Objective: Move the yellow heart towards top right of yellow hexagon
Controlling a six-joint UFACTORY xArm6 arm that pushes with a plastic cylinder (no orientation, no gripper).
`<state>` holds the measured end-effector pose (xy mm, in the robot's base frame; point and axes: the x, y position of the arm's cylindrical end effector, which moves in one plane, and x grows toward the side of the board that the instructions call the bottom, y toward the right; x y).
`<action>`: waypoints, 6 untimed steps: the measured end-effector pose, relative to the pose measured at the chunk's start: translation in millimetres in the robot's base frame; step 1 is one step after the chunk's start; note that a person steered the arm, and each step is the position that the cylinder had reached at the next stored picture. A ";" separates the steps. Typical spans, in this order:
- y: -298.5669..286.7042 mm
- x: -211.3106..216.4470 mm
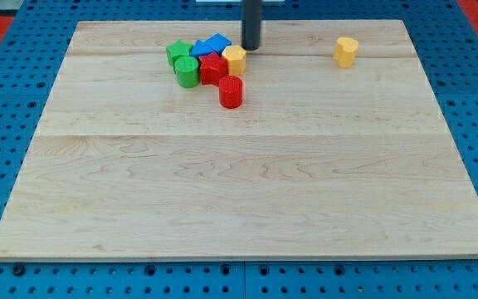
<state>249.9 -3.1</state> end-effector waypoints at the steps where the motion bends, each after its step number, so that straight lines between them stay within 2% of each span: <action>1: -7.4 24.3; 3: 33.6 3.3; 5: 177.4 -24.8; 6: 238.6 -7.6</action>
<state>242.3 235.5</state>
